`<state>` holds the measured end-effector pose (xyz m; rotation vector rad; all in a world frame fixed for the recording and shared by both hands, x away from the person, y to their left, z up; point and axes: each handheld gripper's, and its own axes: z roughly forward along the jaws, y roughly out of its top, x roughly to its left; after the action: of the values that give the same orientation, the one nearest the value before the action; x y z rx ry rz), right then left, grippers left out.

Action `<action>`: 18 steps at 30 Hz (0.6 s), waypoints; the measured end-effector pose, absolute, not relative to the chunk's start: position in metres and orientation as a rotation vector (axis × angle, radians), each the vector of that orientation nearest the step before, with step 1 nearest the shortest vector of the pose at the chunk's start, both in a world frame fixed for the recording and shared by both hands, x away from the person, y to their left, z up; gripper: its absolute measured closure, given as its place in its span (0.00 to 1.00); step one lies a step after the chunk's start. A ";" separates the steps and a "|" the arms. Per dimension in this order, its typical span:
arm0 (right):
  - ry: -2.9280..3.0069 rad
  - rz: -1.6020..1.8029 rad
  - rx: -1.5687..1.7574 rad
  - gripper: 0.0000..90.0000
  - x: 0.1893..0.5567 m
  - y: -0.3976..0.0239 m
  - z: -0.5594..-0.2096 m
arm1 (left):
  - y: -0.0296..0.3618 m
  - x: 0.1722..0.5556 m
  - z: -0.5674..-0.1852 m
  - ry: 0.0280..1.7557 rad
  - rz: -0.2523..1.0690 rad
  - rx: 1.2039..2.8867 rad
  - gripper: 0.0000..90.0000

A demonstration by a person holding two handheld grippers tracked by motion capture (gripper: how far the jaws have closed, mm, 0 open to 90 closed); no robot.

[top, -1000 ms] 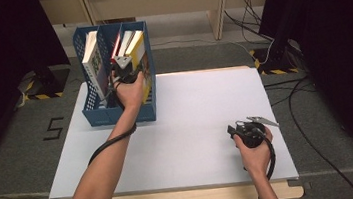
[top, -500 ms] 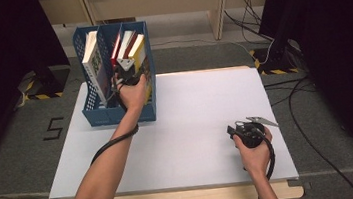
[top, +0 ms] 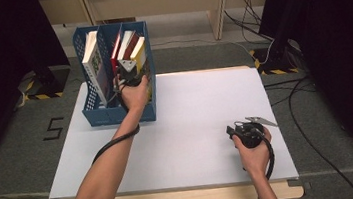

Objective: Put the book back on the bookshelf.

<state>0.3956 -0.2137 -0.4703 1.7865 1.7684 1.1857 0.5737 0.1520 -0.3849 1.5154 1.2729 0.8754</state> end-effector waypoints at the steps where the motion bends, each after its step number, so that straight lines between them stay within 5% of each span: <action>1: 1.771 1.184 1.787 0.66 0.396 -0.214 -0.470 | 0.152 0.574 -0.386 1.275 0.874 1.518 0.83; 18: 1.779 1.183 1.784 0.66 0.396 -0.212 -0.470 | 0.152 0.576 -0.387 1.284 0.874 1.618 0.82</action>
<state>0.3958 -0.2121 -0.4704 1.7841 1.7793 1.1831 0.5760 0.1524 -0.3868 1.6182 1.2837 0.8744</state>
